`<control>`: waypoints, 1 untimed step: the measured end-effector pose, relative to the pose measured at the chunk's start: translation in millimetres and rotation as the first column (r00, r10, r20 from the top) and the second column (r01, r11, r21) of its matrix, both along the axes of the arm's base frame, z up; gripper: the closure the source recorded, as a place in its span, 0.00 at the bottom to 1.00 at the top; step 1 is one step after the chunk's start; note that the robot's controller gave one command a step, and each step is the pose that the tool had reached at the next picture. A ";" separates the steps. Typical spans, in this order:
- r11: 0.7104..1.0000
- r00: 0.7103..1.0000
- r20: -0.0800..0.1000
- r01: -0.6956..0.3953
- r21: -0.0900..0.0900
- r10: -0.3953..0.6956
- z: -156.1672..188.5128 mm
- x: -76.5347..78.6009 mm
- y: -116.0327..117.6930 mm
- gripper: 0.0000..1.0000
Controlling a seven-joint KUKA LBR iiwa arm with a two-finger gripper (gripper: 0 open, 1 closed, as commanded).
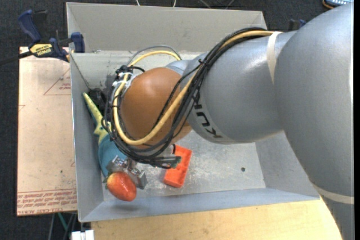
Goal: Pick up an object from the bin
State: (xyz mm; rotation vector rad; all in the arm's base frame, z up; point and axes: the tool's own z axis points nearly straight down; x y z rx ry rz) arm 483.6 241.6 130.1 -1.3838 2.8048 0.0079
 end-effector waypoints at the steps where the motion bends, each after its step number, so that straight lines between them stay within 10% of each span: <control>1: 1.000 1.000 0.003 0.002 0.003 -0.002 16.5 0.8 1.1 1.00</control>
Offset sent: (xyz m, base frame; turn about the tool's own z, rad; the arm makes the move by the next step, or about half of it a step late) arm 0.0006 0.0008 0.0212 0.0018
